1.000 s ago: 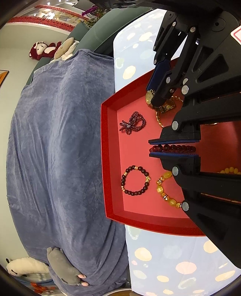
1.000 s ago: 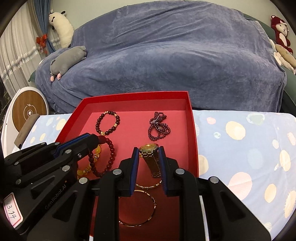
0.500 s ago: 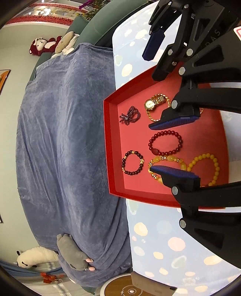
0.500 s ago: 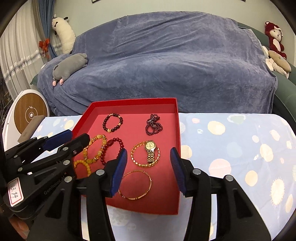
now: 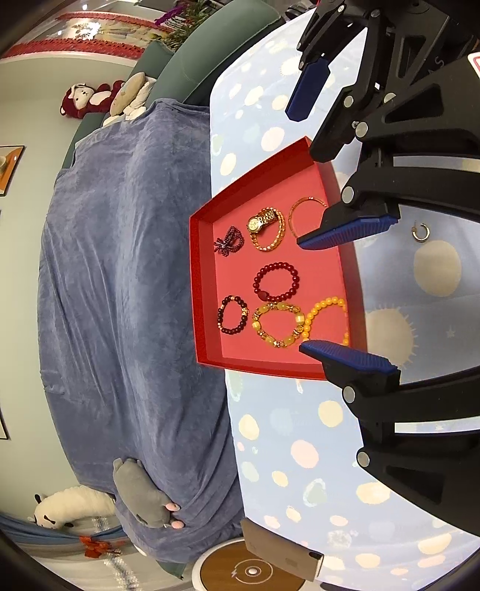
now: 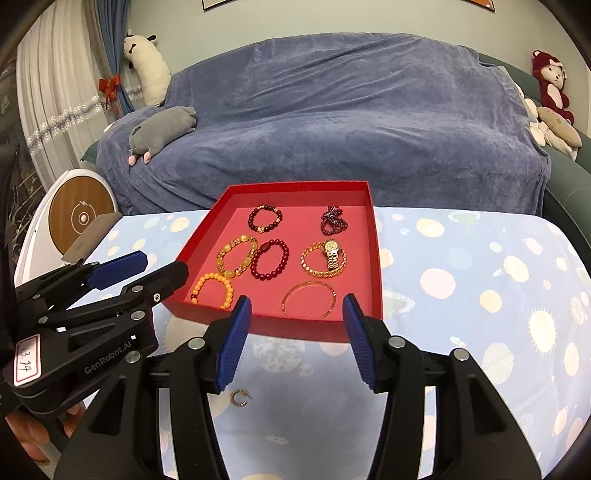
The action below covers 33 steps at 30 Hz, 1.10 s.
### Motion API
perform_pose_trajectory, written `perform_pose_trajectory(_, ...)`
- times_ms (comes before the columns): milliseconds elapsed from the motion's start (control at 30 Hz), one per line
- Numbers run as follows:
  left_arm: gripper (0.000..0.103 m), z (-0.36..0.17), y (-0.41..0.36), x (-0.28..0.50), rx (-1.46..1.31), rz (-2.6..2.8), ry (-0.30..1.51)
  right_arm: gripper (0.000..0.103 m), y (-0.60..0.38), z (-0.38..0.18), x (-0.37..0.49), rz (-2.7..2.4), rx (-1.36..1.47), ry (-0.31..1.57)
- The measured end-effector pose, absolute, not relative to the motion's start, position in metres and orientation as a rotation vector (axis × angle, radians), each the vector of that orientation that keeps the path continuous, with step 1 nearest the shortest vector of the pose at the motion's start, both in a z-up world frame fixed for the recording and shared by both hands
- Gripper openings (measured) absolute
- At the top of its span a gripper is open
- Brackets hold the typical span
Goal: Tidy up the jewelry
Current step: 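Withdraw both tools from the box toward the gold hoop earrings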
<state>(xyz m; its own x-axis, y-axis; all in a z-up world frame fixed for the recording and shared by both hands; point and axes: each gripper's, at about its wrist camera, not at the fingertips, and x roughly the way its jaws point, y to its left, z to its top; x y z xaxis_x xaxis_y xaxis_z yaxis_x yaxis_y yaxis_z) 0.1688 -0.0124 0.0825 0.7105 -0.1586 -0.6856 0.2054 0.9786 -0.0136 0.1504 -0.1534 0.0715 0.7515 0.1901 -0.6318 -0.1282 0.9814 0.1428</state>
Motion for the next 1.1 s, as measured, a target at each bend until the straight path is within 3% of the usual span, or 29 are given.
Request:
perform_pose_trajectory(400, 0.049, 0.063, 0.001, 0.137, 0.05, -0.18, 0.804, 0.049, -0.143, 0.053, 0.113, 0.196, 0.112, 0.739)
perform_pose_trajectory(600, 0.054, 0.048, 0.02, 0.122, 0.037, -0.153, 0.845, 0.049, -0.133, 0.034, 0.107, 0.23, 0.075, 0.789)
perform_pose_trajectory(1100, 0.054, 0.037, 0.044, 0.12, 0.02, -0.122, 0.877, 0.04, -0.091, -0.006, 0.122, 0.305, -0.011, 0.871)
